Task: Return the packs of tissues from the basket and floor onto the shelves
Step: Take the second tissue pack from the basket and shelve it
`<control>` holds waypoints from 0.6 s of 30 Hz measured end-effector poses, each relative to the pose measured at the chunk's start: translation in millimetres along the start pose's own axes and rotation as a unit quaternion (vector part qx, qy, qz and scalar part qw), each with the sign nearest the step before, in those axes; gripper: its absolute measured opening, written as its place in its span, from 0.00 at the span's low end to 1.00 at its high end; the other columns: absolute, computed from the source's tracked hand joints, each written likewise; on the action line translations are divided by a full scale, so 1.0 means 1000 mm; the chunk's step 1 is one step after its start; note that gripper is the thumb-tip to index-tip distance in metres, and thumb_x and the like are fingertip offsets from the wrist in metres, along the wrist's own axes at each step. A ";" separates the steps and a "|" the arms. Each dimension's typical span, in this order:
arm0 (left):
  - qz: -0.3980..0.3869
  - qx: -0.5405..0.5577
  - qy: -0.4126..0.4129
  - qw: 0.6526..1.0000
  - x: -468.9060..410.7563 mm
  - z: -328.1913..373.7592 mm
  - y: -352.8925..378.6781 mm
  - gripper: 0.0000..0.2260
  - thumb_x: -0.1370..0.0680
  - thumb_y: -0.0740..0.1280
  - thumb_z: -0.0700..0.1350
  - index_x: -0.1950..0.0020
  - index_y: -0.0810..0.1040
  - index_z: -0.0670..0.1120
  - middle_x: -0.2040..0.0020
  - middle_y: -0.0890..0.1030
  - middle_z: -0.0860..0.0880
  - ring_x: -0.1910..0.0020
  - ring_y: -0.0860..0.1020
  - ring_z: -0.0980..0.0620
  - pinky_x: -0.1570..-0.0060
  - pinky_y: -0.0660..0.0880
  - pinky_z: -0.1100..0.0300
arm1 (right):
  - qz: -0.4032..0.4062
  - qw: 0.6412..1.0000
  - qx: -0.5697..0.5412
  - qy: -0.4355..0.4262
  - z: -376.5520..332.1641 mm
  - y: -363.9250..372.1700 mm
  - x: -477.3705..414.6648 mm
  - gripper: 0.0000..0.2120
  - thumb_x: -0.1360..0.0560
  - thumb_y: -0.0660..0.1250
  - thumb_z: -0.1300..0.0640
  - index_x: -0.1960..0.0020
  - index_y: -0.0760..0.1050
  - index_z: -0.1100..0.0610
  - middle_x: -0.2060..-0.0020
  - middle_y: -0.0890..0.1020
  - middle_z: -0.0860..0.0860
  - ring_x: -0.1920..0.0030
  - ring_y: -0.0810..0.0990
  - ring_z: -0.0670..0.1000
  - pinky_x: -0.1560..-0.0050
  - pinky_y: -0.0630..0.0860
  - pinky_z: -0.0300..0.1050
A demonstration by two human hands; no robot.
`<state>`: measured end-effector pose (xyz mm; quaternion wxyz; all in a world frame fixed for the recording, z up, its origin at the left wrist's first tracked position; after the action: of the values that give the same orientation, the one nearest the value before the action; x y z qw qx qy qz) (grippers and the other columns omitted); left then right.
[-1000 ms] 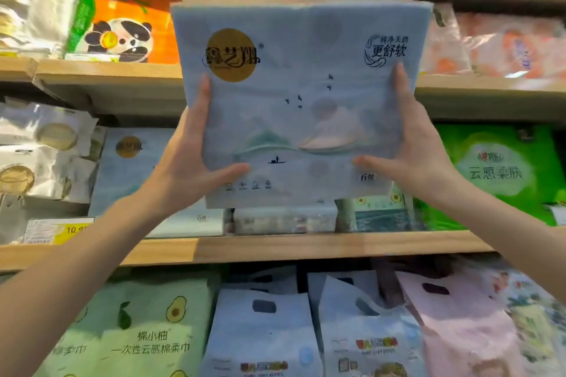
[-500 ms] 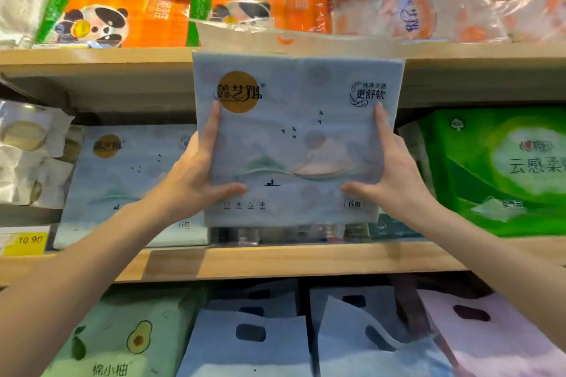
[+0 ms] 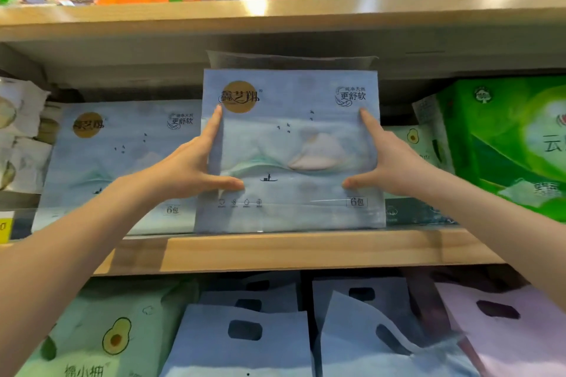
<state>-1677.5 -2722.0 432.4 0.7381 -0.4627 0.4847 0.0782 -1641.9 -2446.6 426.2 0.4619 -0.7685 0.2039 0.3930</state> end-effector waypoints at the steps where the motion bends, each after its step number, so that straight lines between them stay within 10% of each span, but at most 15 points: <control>1: -0.007 0.001 -0.011 1.000 -0.003 -0.002 0.002 0.53 0.34 0.73 0.56 0.28 0.32 0.61 0.23 0.56 0.47 0.30 0.64 0.40 0.44 0.66 0.54 | -0.014 1.000 0.006 0.008 0.001 0.001 -0.004 0.57 0.37 0.77 0.51 0.27 0.35 0.44 0.30 0.62 0.58 0.34 0.65 0.59 0.44 0.64 0.46; 7: -0.027 0.037 -0.037 0.998 -0.020 -0.014 0.014 0.54 0.34 0.74 0.55 0.28 0.32 0.62 0.22 0.51 0.50 0.25 0.56 0.49 0.34 0.60 0.57 | -0.076 0.995 0.045 0.043 0.010 0.010 -0.021 0.58 0.35 0.76 0.52 0.28 0.30 0.44 0.39 0.69 0.60 0.64 0.74 0.54 0.70 0.69 0.41; 11: -0.045 0.036 -0.052 0.997 -0.029 -0.020 0.026 0.55 0.34 0.74 0.55 0.29 0.30 0.63 0.23 0.55 0.47 0.26 0.60 0.48 0.31 0.61 0.54 | -0.101 0.989 0.086 0.068 0.019 0.018 -0.031 0.58 0.33 0.74 0.52 0.29 0.27 0.44 0.50 0.70 0.58 0.65 0.80 0.56 0.64 0.79 0.50; 18: -0.071 0.031 -0.069 0.995 -0.041 -0.031 0.037 0.55 0.31 0.74 0.50 0.29 0.27 0.58 0.24 0.56 0.51 0.29 0.64 0.47 0.31 0.63 0.50 | -0.113 0.985 0.111 0.072 0.021 0.021 -0.043 0.59 0.35 0.75 0.52 0.29 0.26 0.44 0.33 0.64 0.66 0.67 0.80 0.56 0.70 0.74 0.44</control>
<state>-1739.0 -2711.1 439.0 0.7874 -0.4667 0.4005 0.0421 -1691.3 -2441.2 443.2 0.5698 -0.7571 0.1908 0.2565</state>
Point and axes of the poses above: each hand's wrist, its own x-axis away from the middle knuckle, its own y-axis out of the palm, z = x × y, the point moved 6 cm from there along -x, towards the middle knuckle
